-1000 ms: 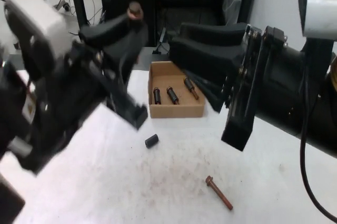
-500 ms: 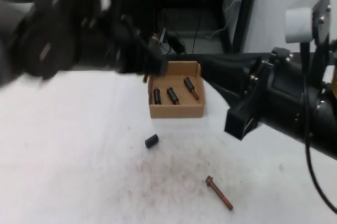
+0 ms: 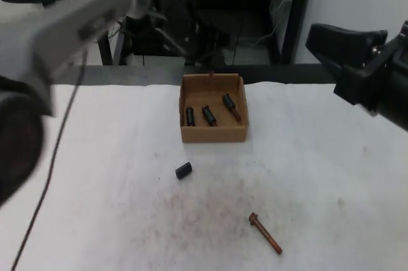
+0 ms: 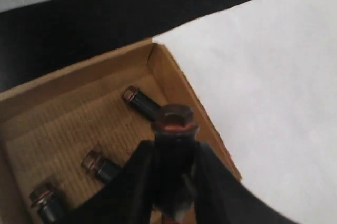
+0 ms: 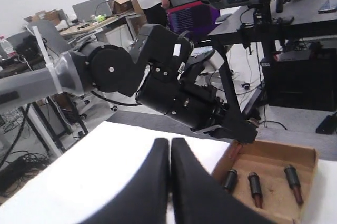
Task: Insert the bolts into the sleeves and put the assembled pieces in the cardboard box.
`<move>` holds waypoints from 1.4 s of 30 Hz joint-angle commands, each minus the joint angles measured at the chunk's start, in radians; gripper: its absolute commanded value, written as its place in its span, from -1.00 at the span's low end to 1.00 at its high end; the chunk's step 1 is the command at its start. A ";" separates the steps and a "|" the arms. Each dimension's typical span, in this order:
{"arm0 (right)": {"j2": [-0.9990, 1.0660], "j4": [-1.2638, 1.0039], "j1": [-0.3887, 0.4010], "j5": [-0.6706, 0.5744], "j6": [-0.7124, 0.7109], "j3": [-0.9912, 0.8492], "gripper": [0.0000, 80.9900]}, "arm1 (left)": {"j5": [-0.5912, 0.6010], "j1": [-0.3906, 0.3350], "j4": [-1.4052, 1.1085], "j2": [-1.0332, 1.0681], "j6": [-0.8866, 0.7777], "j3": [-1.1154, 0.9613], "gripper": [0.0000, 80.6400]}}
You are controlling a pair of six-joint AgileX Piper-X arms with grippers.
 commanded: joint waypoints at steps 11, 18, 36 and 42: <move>-0.009 0.082 -0.021 0.000 0.008 -0.006 -0.98 | -0.087 0.002 0.041 0.206 0.142 -0.182 -1.00; -0.009 0.086 -0.021 -0.010 0.008 -0.006 -0.98 | -0.081 0.009 0.044 0.206 0.175 -0.182 -0.54; -0.009 0.133 -0.021 -0.060 0.010 -0.006 -0.98 | -0.272 0.013 0.239 0.059 0.245 -0.187 -0.99; -0.009 0.310 -0.021 -0.060 -0.049 -0.006 -0.98 | -0.303 0.015 0.249 -0.144 0.210 -0.187 -0.99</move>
